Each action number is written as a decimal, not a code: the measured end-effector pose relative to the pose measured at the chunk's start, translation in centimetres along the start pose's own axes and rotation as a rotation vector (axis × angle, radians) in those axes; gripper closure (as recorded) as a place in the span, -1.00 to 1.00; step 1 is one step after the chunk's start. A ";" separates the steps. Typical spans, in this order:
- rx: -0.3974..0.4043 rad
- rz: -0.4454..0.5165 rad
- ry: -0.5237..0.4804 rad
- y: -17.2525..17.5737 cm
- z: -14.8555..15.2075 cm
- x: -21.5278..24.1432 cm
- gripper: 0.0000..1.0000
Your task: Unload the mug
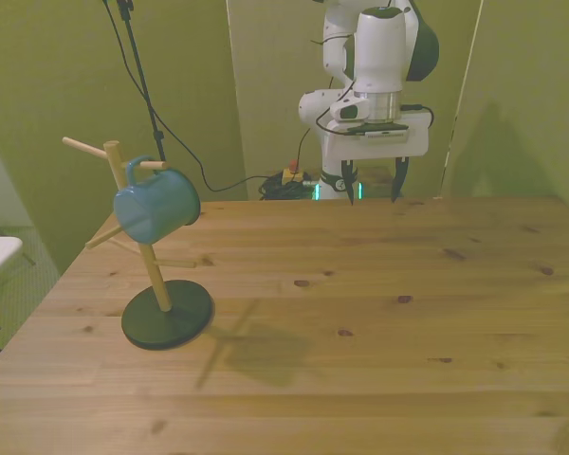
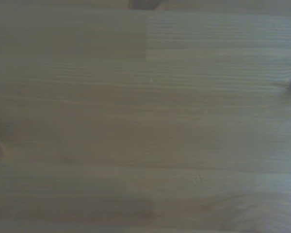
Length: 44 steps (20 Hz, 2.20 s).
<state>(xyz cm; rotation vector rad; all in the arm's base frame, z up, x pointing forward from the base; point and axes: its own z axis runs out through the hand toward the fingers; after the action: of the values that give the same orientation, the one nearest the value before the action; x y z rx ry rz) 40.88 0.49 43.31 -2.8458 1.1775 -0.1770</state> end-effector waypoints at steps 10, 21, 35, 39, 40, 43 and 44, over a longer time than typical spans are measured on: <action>0.132 0.131 0.207 0.2 -3.2 4.6 -1.00; 0.247 0.361 0.448 3.0 -9.7 16.7 -1.00; 0.368 0.555 0.717 4.4 -9.2 22.3 -1.00; 0.377 0.592 0.752 4.0 -8.6 24.1 -1.00; 0.379 0.600 0.761 4.0 -8.7 24.4 -1.00; 0.381 0.616 0.784 3.9 -8.6 25.0 -1.00; 0.381 0.621 0.790 3.9 -8.4 25.2 -1.00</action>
<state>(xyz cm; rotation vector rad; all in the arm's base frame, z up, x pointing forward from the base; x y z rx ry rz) 54.82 -20.13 53.39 -1.9694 1.8135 -1.3787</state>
